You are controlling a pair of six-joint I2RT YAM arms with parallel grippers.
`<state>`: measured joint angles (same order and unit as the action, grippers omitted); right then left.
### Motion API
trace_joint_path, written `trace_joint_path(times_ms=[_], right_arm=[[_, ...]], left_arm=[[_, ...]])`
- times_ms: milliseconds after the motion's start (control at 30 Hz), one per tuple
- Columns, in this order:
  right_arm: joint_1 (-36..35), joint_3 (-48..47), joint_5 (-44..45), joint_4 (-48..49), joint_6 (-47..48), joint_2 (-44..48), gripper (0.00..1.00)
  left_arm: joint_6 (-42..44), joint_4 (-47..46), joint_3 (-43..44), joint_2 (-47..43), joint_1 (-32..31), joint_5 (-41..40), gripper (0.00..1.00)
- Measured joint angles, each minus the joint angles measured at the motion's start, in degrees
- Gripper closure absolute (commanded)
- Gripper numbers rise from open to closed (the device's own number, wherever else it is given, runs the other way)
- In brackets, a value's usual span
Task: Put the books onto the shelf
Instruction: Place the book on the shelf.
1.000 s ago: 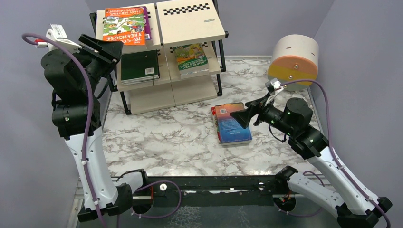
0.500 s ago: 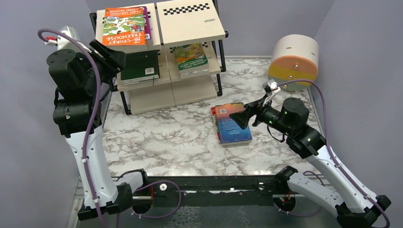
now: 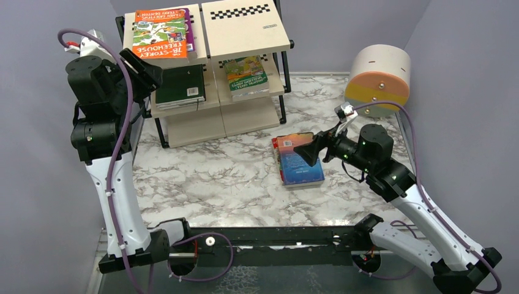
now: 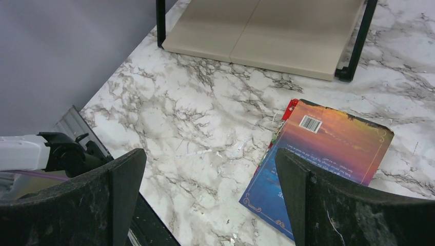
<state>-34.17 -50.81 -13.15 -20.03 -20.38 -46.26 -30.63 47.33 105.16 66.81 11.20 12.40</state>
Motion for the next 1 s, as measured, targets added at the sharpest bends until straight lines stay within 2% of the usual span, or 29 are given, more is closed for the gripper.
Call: trace_joint_path(times_ms=[1000], right_arm=[[0.0, -0.5, 0.2, 0.0, -0.1, -2.5, 0.05]], left_arm=[[0.4, -0.8, 1.4, 3.8, 0.0, -1.6, 0.53]])
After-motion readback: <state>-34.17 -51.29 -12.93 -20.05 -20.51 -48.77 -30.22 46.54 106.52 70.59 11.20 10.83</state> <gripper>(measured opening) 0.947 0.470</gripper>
